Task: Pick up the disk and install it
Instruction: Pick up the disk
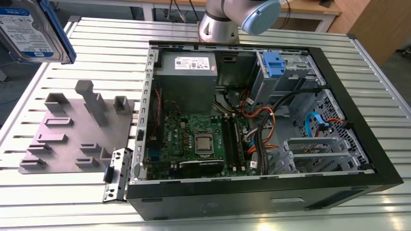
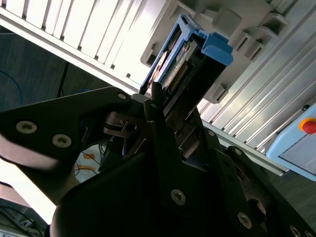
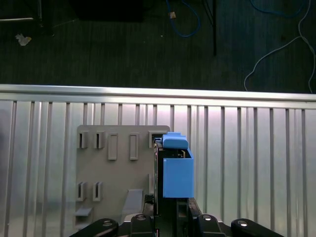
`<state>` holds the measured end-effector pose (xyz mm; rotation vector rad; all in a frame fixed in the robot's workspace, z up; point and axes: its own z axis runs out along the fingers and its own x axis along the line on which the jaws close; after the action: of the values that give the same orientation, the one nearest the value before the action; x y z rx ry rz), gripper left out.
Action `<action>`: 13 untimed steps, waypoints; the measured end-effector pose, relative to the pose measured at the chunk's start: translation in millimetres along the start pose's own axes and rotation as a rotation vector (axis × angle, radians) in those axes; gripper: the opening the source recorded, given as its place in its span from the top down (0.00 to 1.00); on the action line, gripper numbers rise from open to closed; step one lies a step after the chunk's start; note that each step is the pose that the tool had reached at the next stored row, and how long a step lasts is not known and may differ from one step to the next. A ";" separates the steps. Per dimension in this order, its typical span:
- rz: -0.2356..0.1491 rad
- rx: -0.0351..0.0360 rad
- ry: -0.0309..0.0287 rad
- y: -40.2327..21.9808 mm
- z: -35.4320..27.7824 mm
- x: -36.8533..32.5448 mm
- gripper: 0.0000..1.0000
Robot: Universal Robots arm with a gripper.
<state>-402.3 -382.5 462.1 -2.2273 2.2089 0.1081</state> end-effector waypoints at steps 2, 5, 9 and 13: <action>0.000 0.0000 0.0000 0.1 -2.4 -0.1 0.65; 0.000 0.0000 0.0000 0.2 -4.6 -0.2 0.65; 0.000 0.0000 0.0000 0.2 -4.7 -0.2 0.65; 0.000 -0.0001 0.0000 0.1 -4.9 -0.3 0.65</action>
<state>-402.2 -382.4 467.0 -2.2274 2.2089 0.1081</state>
